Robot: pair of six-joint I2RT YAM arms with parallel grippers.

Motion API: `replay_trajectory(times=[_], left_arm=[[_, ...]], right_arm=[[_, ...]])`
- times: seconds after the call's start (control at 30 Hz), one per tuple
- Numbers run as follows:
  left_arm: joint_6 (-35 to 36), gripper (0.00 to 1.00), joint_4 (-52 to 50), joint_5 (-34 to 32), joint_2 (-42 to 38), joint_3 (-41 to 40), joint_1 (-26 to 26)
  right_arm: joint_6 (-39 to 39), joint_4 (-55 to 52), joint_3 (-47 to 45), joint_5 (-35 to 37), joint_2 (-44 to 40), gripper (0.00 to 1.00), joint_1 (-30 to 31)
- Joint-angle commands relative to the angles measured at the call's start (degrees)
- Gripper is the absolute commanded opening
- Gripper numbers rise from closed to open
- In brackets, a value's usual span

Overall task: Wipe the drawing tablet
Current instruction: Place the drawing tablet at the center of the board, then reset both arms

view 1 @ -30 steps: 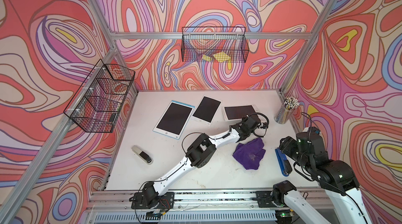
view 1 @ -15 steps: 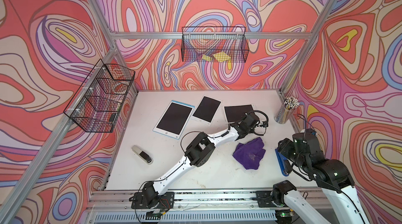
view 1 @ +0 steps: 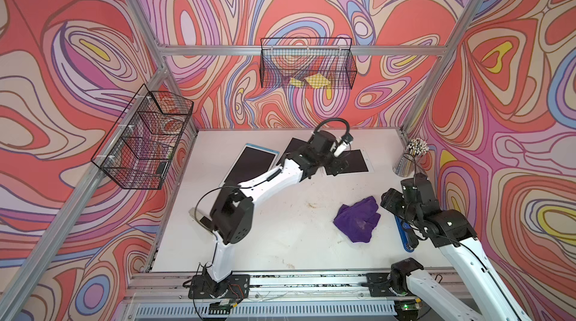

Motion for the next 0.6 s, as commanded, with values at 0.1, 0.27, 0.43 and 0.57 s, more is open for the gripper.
replay_trajectory(times=[0.1, 0.27, 0.43, 0.57], left_arm=[[-18.8, 0.99, 10.8, 4.1, -21.4, -21.7, 7.0], [-24.5, 0.99, 9.3, -4.0, -32.8, -32.3, 9.7], [-31.6, 0.99, 5.7, -12.7, -41.7, -41.2, 12.2], [-36.8, 0.99, 3.4, -20.1, -48.6, -48.6, 15.1]], right_arm=[[-6.6, 13.4, 2.4, -4.3, 7.7, 0.68, 0.2], [-8.0, 16.9, 4.5, -3.8, 12.0, 0.68, 0.2], [-8.6, 20.4, 3.2, -1.4, 15.0, 0.68, 0.2], [-10.7, 26.3, 0.8, 2.8, 15.9, 0.69, 0.2]])
